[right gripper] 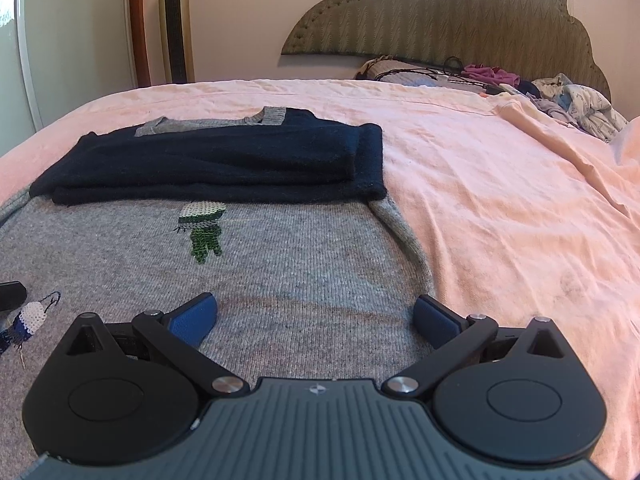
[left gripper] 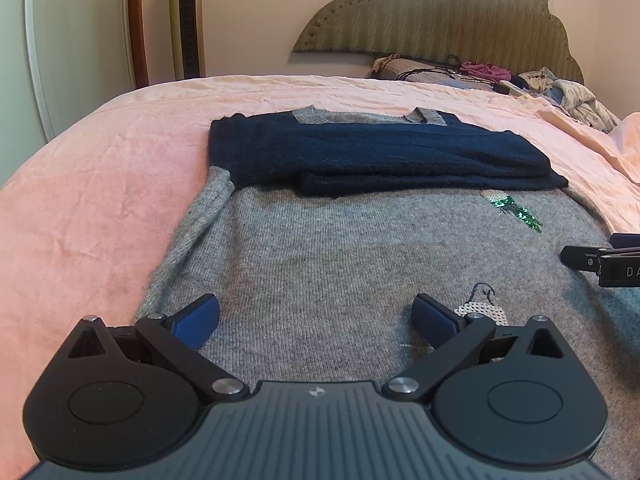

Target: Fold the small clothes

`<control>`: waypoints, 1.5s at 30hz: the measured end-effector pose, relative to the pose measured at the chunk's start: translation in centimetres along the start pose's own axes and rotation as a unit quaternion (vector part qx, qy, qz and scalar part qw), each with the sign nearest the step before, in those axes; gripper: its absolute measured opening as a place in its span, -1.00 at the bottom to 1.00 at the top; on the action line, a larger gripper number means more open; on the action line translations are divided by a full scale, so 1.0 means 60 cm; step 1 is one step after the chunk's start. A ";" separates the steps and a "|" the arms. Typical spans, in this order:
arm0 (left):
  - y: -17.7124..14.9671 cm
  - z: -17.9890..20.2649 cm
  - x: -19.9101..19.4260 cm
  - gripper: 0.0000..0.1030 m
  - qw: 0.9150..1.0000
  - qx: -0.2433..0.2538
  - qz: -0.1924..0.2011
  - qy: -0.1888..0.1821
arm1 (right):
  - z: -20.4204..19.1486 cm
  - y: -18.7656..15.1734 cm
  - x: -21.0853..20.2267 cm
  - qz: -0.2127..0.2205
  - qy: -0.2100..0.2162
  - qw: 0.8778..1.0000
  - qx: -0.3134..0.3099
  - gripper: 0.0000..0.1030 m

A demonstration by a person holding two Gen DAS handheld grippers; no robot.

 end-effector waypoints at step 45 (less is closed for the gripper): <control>-0.101 0.037 -0.098 1.00 0.999 -0.015 -0.006 0.035 | -0.037 -0.105 -0.105 -0.003 -0.007 1.000 0.013 1.00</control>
Point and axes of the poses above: each gripper's, at about its wrist camera, not at the fingertips, and x roughly the way its jaws point, z to its right, y to its top, the point moved 3 cm from there along x, roughly the way its jaws point, and after that the axes turned 6 degrees about -z, right-handed, at the moved point
